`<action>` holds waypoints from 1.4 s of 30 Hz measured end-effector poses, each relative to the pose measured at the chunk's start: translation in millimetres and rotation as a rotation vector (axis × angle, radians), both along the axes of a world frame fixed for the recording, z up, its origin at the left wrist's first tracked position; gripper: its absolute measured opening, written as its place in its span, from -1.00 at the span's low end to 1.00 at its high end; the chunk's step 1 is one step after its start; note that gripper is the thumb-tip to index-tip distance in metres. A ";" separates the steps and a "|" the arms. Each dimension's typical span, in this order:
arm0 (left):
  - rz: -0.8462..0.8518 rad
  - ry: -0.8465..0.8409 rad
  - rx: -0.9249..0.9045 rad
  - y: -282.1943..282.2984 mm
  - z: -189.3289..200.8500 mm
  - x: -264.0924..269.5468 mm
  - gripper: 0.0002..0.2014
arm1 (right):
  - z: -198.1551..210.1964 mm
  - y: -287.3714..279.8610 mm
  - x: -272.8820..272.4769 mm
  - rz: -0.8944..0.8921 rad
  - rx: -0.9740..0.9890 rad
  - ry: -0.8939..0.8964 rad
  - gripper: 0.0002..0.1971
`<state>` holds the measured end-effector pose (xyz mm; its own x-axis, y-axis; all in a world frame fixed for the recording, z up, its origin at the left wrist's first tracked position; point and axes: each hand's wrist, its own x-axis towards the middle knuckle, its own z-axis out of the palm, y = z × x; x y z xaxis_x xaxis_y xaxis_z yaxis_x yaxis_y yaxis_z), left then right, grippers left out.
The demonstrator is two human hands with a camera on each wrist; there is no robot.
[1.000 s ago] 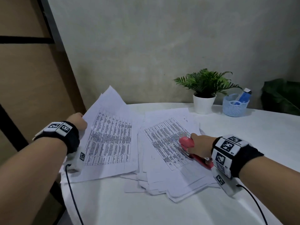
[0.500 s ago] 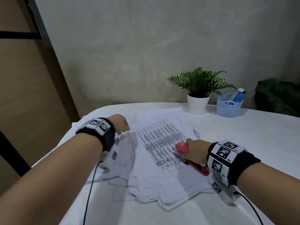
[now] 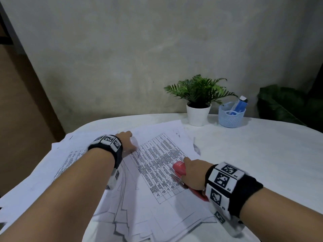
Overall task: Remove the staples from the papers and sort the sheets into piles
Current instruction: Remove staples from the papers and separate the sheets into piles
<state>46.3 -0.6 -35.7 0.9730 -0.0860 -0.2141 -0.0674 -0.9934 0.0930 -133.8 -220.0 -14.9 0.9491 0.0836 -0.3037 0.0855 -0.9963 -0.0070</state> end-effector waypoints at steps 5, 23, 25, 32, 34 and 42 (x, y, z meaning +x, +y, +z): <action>0.027 -0.134 0.037 -2.7 9.4 -4.1 -0.59 | -2.2 -0.5 1.5 -0.022 0.039 -0.014 -0.64; 0.049 -0.253 -0.946 13.5 81.2 -87.8 -0.83 | 32.5 -13.4 -14.3 -0.082 0.309 -0.033 -0.64; 0.100 -0.206 -1.086 22.0 89.8 -92.2 -0.77 | 51.4 -19.2 -18.2 -0.082 0.346 -0.080 -0.64; 0.060 -0.072 -0.730 11.2 45.0 -141.4 -0.78 | 77.7 -25.9 -30.2 -0.104 0.238 -0.150 -0.56; 0.025 -0.023 -0.560 3.2 26.6 -157.4 -0.74 | 65.0 -21.5 -29.8 -0.121 0.232 -0.071 -0.58; 0.091 -0.016 -0.431 -5.9 17.9 -158.1 -0.67 | 31.1 0.1 -34.1 -0.037 0.001 0.064 -0.56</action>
<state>-111.8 -6.4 -17.8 0.9837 -0.0776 -0.1623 0.0142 -0.8658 0.5002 -167.9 -219.9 16.2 0.9300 0.0494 -0.3643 0.0482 -0.9988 -0.0123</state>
